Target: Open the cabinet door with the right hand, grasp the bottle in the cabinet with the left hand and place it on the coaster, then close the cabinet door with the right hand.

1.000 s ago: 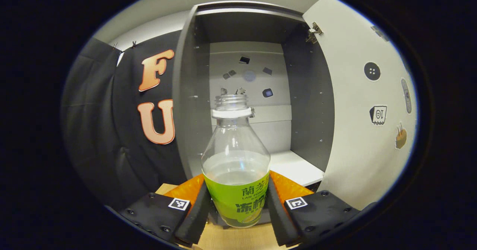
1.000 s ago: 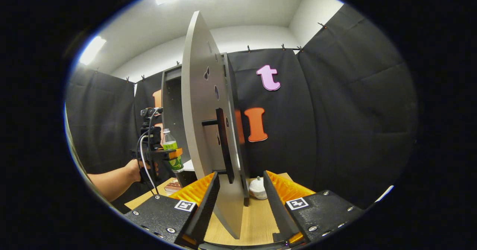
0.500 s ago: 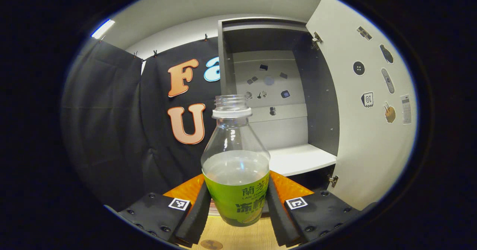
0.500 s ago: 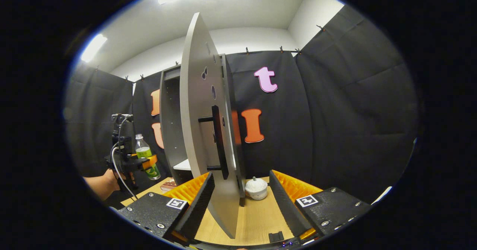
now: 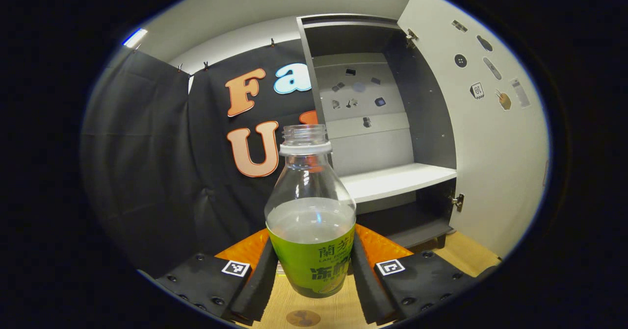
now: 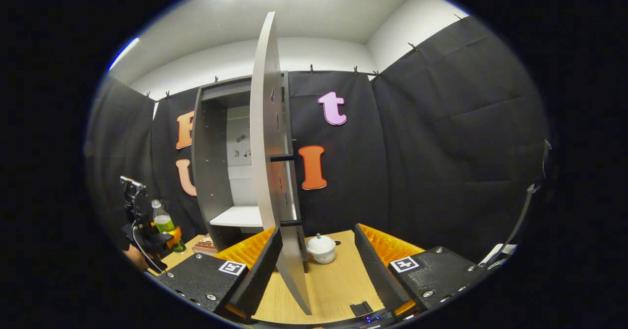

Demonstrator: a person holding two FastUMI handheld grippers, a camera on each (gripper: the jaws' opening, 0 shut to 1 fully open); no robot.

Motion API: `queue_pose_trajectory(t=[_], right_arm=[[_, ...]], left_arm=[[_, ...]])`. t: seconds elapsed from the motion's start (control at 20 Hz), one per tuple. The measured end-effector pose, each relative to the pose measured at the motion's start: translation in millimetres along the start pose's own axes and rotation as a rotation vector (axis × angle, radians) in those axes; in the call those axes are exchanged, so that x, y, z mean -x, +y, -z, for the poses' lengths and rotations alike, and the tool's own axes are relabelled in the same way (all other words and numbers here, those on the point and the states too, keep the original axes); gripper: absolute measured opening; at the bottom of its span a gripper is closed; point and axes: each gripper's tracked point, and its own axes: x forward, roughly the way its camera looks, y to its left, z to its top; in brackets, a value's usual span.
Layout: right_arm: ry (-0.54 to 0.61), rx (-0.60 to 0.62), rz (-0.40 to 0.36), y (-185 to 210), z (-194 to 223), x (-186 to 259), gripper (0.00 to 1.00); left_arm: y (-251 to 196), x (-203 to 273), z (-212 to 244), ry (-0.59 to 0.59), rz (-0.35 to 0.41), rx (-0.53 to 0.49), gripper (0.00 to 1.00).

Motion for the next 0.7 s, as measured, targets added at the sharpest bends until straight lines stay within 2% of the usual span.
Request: queue_pose_trajectory(t=[0.1,0.3,0.45,0.7], right_arm=[[0.002,-0.006,0.055,-5.0,0.0,1.2,0.91],[0.004,-0.020,0.110,-2.5,-0.2,5.4,0.91],[0.004,-0.018,0.137,-0.9,-6.6,5.2,0.91],[-0.001,-0.012,0.168,4.2,-13.8,1.2,0.91]], left_arm=[[7.9,0.5,18.4,0.002,-0.023,-0.006,0.77],[15.1,-3.3,58.5,0.028,-0.060,0.004,0.78],[20.6,-0.2,90.0,0.052,-0.082,-0.001,0.77],[29.2,3.6,136.2,0.088,-0.115,0.003,0.80]])
